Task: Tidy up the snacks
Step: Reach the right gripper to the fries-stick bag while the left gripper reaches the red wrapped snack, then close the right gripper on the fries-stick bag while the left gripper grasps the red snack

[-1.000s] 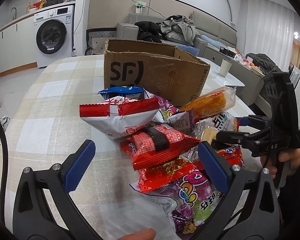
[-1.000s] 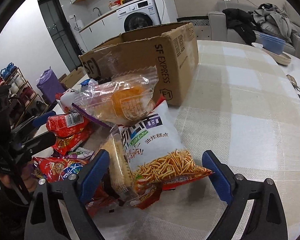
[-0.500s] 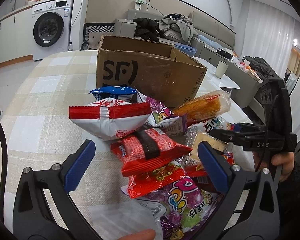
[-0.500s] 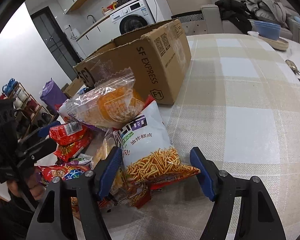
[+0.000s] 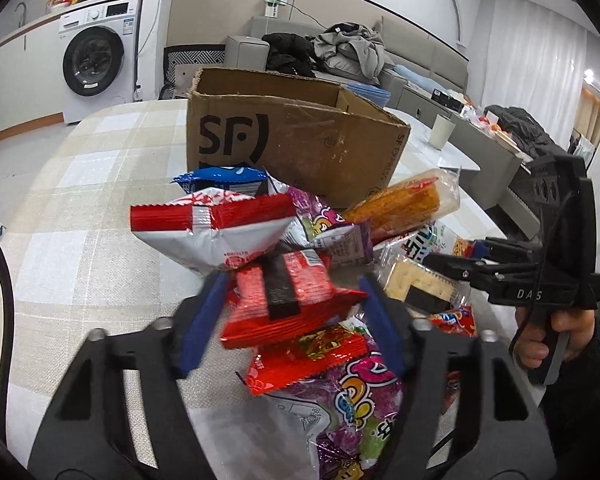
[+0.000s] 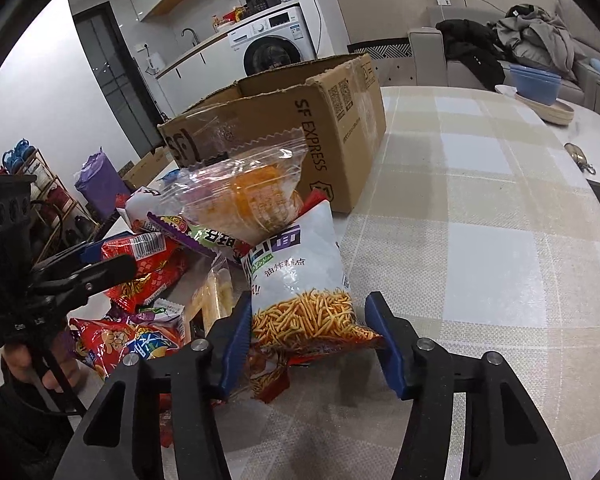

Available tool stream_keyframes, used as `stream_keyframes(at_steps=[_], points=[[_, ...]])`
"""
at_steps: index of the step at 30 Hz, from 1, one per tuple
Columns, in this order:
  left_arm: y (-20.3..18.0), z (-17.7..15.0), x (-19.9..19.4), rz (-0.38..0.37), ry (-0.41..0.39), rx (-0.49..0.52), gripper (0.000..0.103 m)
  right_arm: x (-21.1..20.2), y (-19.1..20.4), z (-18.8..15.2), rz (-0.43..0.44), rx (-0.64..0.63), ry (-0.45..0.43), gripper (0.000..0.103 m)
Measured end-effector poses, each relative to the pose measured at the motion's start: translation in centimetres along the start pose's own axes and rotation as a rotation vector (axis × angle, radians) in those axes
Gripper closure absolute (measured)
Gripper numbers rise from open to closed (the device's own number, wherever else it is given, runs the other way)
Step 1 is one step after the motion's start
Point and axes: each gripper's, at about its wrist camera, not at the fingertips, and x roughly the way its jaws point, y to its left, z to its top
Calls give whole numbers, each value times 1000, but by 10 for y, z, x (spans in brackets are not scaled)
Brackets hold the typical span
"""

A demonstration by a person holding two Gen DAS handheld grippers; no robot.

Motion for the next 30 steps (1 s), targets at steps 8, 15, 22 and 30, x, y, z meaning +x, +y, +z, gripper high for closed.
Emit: stream_keyframes(at_steps=[8, 15, 22, 30], points=[[-10, -8, -4, 6, -29, 56, 67, -15, -1, -3, -7, -9, -42, 58], [-10, -10, -9, -8, -48, 61, 69, -31, -5, -9, -12, -5, -85, 64], [-9, -13, -20, -21, -69, 65, 70, -52, -13, -17, -21, 15, -136, 81], [-10, -13, -31, -30, -93, 67, 71, -56, -24, -17, -4, 65, -114, 80]])
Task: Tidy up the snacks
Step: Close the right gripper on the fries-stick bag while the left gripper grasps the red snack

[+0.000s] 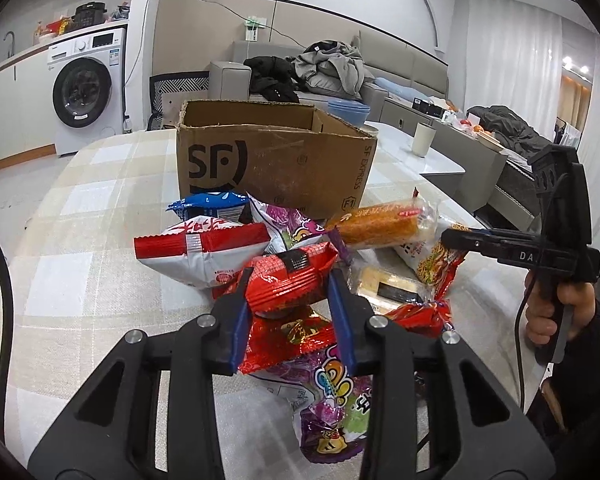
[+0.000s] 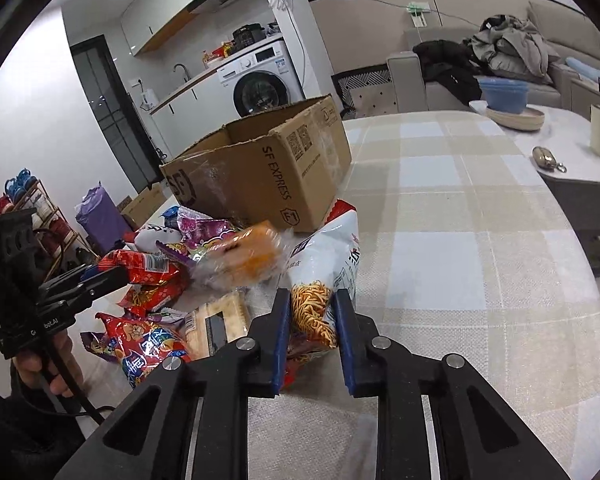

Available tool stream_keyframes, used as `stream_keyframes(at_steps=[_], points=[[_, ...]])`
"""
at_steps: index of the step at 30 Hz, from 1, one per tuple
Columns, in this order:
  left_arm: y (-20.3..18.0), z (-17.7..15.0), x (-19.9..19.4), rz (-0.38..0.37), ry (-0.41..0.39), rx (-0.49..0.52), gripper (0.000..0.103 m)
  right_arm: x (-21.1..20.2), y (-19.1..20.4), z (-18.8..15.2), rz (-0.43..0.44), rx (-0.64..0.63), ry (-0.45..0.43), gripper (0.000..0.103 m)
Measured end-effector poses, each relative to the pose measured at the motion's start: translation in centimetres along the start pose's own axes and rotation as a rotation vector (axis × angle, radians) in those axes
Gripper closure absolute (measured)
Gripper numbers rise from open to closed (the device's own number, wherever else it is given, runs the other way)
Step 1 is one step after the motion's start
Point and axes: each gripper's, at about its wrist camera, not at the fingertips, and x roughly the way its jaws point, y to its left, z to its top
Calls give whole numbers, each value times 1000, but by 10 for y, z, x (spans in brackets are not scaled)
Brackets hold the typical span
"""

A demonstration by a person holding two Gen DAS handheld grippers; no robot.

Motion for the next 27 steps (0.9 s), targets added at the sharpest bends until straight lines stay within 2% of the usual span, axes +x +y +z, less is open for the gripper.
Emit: stream_keyframes(at_steps=[3, 5, 8, 13, 17, 19, 21, 27], points=[[0, 0, -3, -5, -4, -4, 71, 6, -7, 5, 5, 37, 24, 66], [-1, -2, -5, -6, -6, -5, 71, 13, -11, 6, 21, 61, 50, 52], [0, -2, -5, -8, -9, -4, 71, 25, -13, 6, 37, 92, 79, 47], [1, -5, -7, -9, -10, -2, 71, 44, -7, 11, -6, 73, 115, 47], [-1, -8, -6, -1, 17, 13, 71, 43, -5, 11, -18, 66, 100, 57], [-2, -12, -2, 0, 49, 17, 66, 43, -5, 11, -16, 69, 98, 58], [-4, -15, 0, 4, 73, 24, 52, 44, -6, 11, -16, 68, 98, 58], [-5, -12, 8, 7, 108, -6, 29, 44, -7, 10, -13, 68, 100, 58]])
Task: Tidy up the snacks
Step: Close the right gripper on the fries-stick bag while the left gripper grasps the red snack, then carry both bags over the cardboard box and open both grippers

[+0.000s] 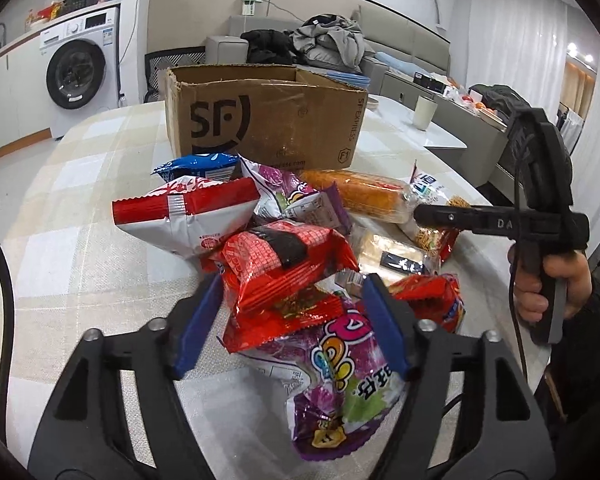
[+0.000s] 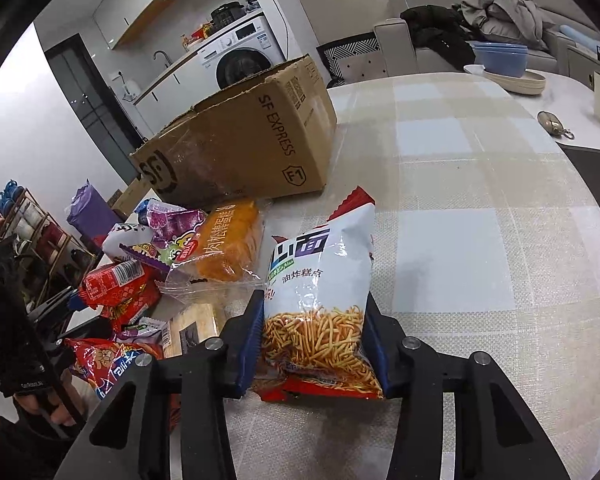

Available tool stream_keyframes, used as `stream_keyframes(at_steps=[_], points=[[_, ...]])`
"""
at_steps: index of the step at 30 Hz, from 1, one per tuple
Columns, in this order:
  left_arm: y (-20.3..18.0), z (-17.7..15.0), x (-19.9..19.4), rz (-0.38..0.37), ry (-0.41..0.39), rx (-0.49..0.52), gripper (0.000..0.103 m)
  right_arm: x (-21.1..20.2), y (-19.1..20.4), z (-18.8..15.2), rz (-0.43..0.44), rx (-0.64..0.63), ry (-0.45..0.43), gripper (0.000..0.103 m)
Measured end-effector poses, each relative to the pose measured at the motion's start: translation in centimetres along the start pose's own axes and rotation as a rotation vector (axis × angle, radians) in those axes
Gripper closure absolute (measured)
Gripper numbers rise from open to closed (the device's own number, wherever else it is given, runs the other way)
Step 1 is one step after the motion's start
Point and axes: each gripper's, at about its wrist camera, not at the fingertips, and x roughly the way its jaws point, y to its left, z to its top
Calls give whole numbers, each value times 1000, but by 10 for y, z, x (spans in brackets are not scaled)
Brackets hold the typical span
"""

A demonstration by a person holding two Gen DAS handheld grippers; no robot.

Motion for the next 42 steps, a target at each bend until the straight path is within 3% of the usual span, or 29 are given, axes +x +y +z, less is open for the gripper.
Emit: stream_keyframes(at_steps=[6, 7, 9, 11, 25, 42], points=[[0, 10, 19, 47, 16, -19, 30, 0, 0, 0, 1, 1, 0, 58], [0, 10, 21, 45, 11, -22, 34, 0, 0, 1, 1, 1, 0, 58], [0, 11, 23, 58, 10, -19, 55, -1, -1, 1, -1, 0, -10, 59], [2, 11, 23, 57, 1, -23, 58, -5, -1, 0, -1, -4, -27, 61], [2, 11, -10, 15, -123, -15, 59, -52, -17, -6, 44, 20, -182, 62], [13, 34, -57, 12, -235, -51, 59, -81, 23, 23, 163, -34, -355, 62]])
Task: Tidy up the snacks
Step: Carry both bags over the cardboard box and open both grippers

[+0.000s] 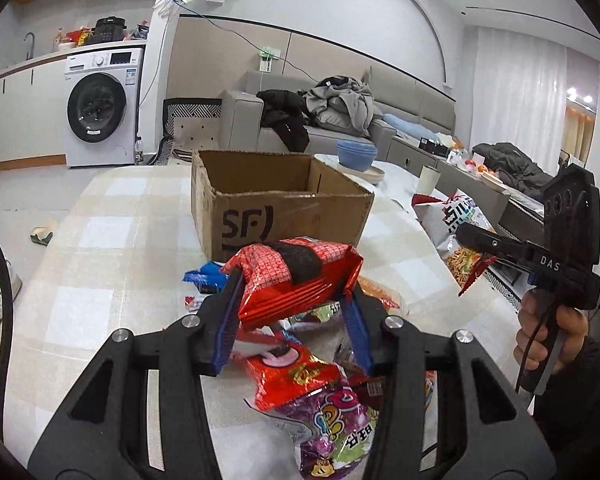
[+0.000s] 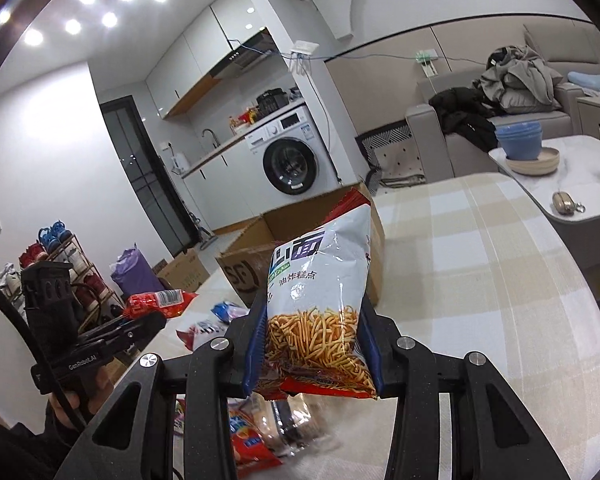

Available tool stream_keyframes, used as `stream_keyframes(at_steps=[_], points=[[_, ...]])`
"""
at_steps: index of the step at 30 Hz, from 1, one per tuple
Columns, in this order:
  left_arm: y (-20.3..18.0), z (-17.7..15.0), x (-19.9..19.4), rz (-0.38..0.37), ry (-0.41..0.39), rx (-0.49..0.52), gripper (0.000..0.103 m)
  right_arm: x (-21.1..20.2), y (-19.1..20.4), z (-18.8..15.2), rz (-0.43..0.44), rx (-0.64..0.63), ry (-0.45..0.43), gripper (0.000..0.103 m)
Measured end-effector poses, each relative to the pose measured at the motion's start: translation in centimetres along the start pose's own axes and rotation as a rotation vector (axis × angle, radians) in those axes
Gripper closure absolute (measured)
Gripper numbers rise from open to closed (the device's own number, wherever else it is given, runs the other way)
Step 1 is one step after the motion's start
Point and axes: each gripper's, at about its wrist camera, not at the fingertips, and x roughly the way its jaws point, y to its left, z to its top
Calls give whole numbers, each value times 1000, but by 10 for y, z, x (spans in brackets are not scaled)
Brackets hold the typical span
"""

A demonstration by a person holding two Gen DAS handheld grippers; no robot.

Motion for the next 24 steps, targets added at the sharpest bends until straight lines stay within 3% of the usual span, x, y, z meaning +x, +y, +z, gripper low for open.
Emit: stream_keyframes(at_steps=[13, 24], points=[[12, 46, -10, 39, -70, -27, 59, 14, 26, 40, 39, -42, -81, 62], [16, 85, 6, 90, -88, -42, 59, 40, 33, 58, 43, -45, -92, 62]])
